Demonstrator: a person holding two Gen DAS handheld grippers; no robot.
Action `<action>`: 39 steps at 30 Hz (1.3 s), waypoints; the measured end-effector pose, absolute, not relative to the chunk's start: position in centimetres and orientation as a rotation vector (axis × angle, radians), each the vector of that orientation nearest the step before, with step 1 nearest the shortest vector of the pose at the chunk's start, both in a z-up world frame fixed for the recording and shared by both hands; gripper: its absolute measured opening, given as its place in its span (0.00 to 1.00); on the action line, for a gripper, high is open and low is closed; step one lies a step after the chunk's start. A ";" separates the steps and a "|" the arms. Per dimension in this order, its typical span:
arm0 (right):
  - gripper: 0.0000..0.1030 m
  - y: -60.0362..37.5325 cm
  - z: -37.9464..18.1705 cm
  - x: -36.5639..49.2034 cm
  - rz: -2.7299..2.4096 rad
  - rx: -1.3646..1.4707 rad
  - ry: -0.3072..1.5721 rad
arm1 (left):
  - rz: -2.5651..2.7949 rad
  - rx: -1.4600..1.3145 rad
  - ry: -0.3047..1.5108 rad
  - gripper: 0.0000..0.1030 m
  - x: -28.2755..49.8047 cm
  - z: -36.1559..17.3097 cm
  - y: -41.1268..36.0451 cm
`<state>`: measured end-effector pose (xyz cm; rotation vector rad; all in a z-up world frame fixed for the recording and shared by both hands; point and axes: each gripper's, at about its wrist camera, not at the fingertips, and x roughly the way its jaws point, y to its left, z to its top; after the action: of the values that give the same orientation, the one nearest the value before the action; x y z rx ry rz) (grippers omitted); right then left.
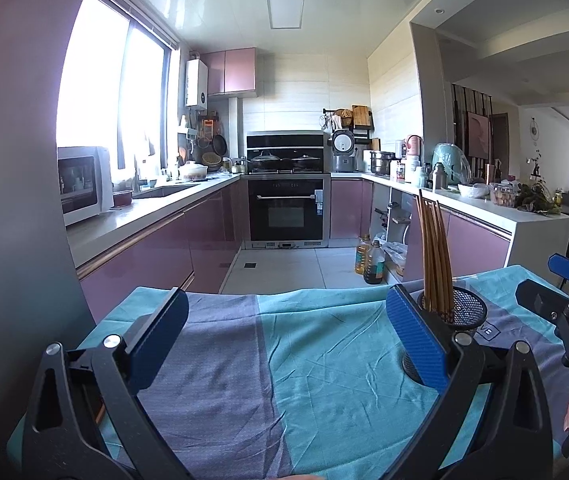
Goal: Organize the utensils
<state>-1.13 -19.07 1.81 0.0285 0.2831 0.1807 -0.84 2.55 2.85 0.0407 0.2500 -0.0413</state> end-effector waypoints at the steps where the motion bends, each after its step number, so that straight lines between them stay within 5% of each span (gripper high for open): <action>1: 0.94 -19.1 1.8 -1.2 0.181 0.030 0.282 | -0.041 0.041 0.249 0.95 -0.8 2.9 2.6; 39: 0.94 -19.6 1.9 -1.0 0.173 0.039 0.281 | -0.034 0.038 0.254 0.95 -1.0 3.0 2.5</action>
<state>-0.96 -19.61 1.88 0.0393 0.2814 0.1734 -0.98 2.49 2.95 0.0379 0.2539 -0.0343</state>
